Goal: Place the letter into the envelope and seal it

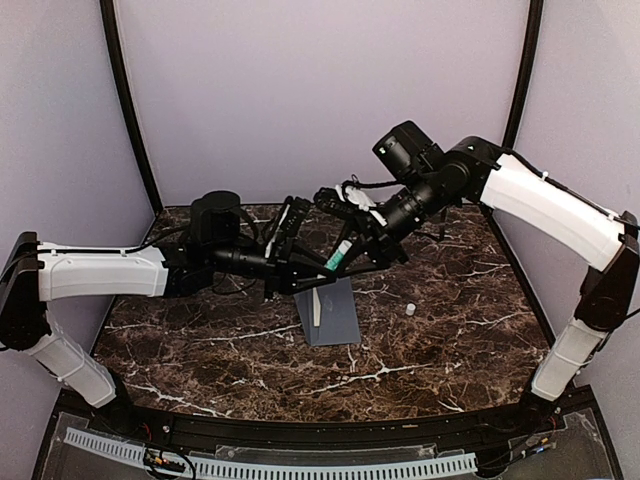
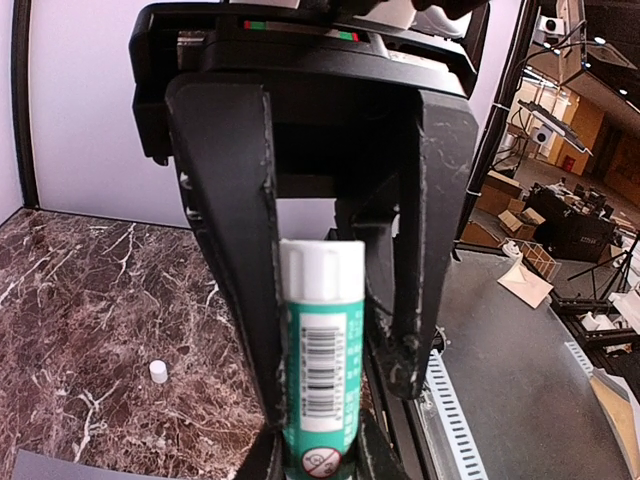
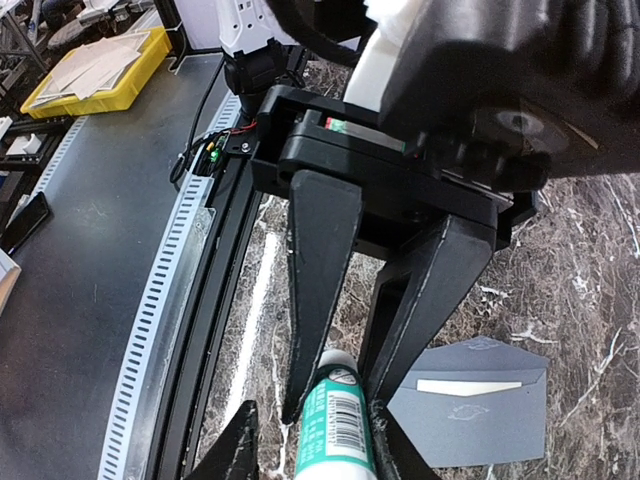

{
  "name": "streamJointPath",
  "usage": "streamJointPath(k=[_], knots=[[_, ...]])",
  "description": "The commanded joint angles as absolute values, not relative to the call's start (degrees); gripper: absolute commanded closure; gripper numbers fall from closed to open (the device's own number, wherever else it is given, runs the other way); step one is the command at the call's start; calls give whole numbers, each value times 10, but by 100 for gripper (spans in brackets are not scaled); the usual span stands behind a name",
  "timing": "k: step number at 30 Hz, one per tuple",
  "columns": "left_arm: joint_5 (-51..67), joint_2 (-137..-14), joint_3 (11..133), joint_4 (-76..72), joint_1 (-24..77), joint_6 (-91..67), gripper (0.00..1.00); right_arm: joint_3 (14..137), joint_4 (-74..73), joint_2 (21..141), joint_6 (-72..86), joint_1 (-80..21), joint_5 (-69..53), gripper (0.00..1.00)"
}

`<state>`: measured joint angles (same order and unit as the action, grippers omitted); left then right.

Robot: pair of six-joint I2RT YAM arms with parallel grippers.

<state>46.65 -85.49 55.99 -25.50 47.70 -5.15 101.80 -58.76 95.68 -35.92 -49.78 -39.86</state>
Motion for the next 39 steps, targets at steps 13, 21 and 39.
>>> streamJointPath(k=[13, 21, 39], knots=[[447, -838, 546, -288, 458, -60, 89, 1033, -589, 960, -342, -507, -425, 89], [415, -837, 554, -254, 458, -39, 66, 1050, -588, 970, -322, -485, -460, 100], [52, -983, 734, 100, 379, -236, 59, 1002, -539, 1014, -292, -388, -263, 100]])
